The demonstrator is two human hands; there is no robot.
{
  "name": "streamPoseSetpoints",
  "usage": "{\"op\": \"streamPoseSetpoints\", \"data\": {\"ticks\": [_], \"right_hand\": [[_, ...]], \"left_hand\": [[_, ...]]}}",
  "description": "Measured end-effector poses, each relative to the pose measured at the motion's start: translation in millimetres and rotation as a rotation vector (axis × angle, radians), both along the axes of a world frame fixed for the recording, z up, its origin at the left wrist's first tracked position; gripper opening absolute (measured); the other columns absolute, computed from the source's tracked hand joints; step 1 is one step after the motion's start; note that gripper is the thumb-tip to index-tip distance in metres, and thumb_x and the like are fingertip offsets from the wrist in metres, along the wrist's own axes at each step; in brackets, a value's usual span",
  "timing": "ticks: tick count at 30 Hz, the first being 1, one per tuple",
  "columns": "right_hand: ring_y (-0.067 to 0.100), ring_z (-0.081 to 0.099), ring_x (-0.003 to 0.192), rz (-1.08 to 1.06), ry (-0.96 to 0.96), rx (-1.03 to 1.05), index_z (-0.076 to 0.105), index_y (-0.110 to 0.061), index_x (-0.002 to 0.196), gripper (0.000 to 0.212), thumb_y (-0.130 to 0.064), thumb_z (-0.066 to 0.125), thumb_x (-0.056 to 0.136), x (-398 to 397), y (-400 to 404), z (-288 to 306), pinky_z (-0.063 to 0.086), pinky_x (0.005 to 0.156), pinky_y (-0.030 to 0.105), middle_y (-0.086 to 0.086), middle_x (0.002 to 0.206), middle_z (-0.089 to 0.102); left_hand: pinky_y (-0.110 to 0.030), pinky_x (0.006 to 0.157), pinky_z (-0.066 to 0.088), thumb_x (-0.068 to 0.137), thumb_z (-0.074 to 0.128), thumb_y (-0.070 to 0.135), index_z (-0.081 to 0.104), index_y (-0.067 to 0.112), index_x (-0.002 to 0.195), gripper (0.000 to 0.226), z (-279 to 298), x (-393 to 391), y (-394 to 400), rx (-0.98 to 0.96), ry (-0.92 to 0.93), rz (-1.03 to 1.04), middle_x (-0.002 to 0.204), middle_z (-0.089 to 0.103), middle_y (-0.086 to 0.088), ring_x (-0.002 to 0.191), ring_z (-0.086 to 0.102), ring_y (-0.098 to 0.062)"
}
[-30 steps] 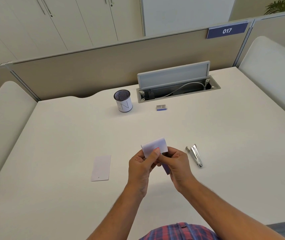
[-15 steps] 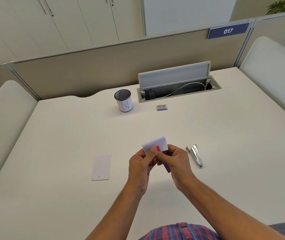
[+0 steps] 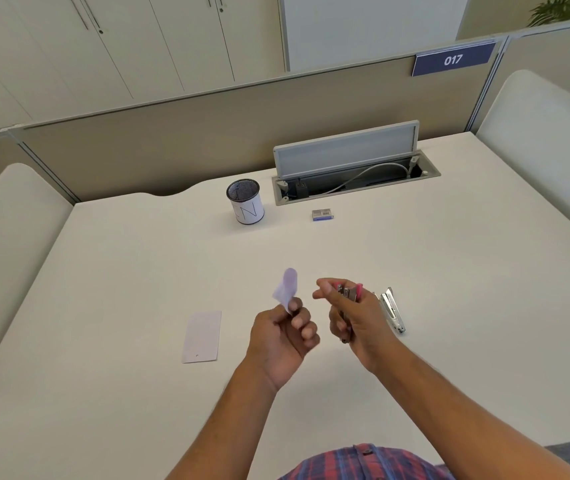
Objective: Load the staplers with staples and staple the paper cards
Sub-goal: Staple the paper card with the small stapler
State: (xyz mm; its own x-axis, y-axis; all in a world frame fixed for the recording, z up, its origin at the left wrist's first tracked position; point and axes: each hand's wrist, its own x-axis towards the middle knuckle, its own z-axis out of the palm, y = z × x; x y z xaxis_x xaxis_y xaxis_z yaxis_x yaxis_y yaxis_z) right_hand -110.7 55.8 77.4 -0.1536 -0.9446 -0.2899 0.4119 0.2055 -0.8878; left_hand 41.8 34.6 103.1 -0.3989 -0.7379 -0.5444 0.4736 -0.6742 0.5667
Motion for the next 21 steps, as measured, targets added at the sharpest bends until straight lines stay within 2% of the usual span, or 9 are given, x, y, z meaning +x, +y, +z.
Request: {"op": "streamPoseSetpoints", "data": {"ticks": [3, 4, 5, 7, 9, 11, 13, 17, 21], "right_hand": [[0.016, 0.031, 0.051, 0.081, 0.035, 0.021, 0.076, -0.013, 0.106, 0.041, -0.046, 0.081, 0.082, 2, 0, 0, 0.018, 0.051, 0.029, 0.013, 0.072, 0.046], [0.015, 0.031, 0.051, 0.106, 0.030, 0.030, 0.077, -0.015, 0.105, 0.042, -0.048, 0.081, 0.079, 3, 1, 0, 0.018, 0.050, 0.027, 0.011, 0.067, 0.046], [0.015, 0.034, 0.053, 0.134, 0.023, 0.042, 0.078, -0.016, 0.104, 0.041, -0.049, 0.081, 0.078, 3, 1, 1, 0.020, 0.049, 0.025, 0.010, 0.068, 0.054], [0.019, 0.042, 0.059, 0.190, 0.006, 0.070, 0.079, -0.021, 0.098, 0.036, -0.050, 0.082, 0.077, 4, 2, 1, 0.023, 0.050, 0.025, 0.012, 0.085, 0.071], [0.023, 0.049, 0.065, 0.216, -0.016, 0.081, 0.077, -0.022, 0.091, 0.031, -0.049, 0.084, 0.077, 4, 2, 0, 0.028, 0.055, 0.028, 0.014, 0.091, 0.074], [0.023, 0.052, 0.060, 0.209, -0.008, 0.087, 0.073, -0.019, 0.087, 0.031, -0.046, 0.085, 0.076, 2, 2, 0, 0.028, 0.055, 0.029, 0.013, 0.082, 0.072], [0.020, 0.048, 0.046, 0.169, 0.021, 0.069, 0.068, -0.017, 0.083, 0.029, -0.041, 0.083, 0.078, 0, 1, 1, 0.021, 0.051, 0.028, 0.010, 0.067, 0.062], [0.017, 0.025, 0.043, 0.054, 0.006, 0.030, 0.066, -0.012, 0.087, 0.030, -0.035, 0.083, 0.078, -6, -2, -4, 0.017, 0.048, 0.024, 0.005, 0.054, 0.034], [0.017, 0.021, 0.048, 0.007, 0.029, 0.062, 0.065, -0.012, 0.090, 0.021, -0.027, 0.080, 0.087, -11, -3, 0, 0.016, 0.049, 0.025, 0.002, 0.054, 0.030]], "left_hand": [[-0.025, 0.048, 0.027, 0.081, 0.031, 0.004, 0.050, 0.017, 0.068, 0.026, 0, -5, 7, 0.073, 0.062, -0.106, 0.054, 0.034, 0.001, 0.044, 0.036, -0.016], [-0.024, 0.047, 0.025, 0.081, 0.030, 0.005, 0.050, 0.018, 0.067, 0.028, -1, -6, 8, 0.086, 0.075, -0.133, 0.053, 0.033, 0.002, 0.043, 0.036, -0.016], [-0.024, 0.047, 0.025, 0.082, 0.029, 0.005, 0.051, 0.018, 0.067, 0.030, -2, -7, 9, 0.098, 0.090, -0.155, 0.052, 0.034, 0.002, 0.042, 0.036, -0.015], [-0.023, 0.045, 0.025, 0.085, 0.025, 0.006, 0.051, 0.018, 0.065, 0.035, -6, -8, 9, 0.125, 0.121, -0.192, 0.051, 0.035, 0.002, 0.042, 0.038, -0.015], [-0.023, 0.046, 0.025, 0.086, 0.028, 0.008, 0.051, 0.018, 0.064, 0.033, -6, -9, 10, 0.117, 0.130, -0.241, 0.051, 0.036, 0.002, 0.043, 0.039, -0.015], [-0.024, 0.047, 0.027, 0.085, 0.035, 0.011, 0.052, 0.018, 0.065, 0.027, -3, -9, 12, 0.049, 0.081, -0.301, 0.054, 0.042, -0.001, 0.047, 0.043, -0.017], [-0.027, 0.050, 0.032, 0.087, 0.041, 0.012, 0.059, 0.014, 0.072, 0.023, -1, -8, 12, -0.059, -0.051, -0.338, 0.065, 0.055, -0.010, 0.053, 0.049, -0.022], [-0.030, 0.058, 0.041, 0.101, 0.040, 0.016, 0.070, 0.003, 0.095, 0.034, -4, -3, 7, -0.207, -0.298, -0.227, 0.092, 0.070, -0.022, 0.064, 0.062, -0.026], [-0.032, 0.062, 0.042, 0.106, 0.040, 0.039, 0.069, 0.002, 0.101, 0.046, -4, 7, 1, -0.252, -0.291, -0.046, 0.092, 0.072, -0.020, 0.066, 0.063, -0.026]]}}
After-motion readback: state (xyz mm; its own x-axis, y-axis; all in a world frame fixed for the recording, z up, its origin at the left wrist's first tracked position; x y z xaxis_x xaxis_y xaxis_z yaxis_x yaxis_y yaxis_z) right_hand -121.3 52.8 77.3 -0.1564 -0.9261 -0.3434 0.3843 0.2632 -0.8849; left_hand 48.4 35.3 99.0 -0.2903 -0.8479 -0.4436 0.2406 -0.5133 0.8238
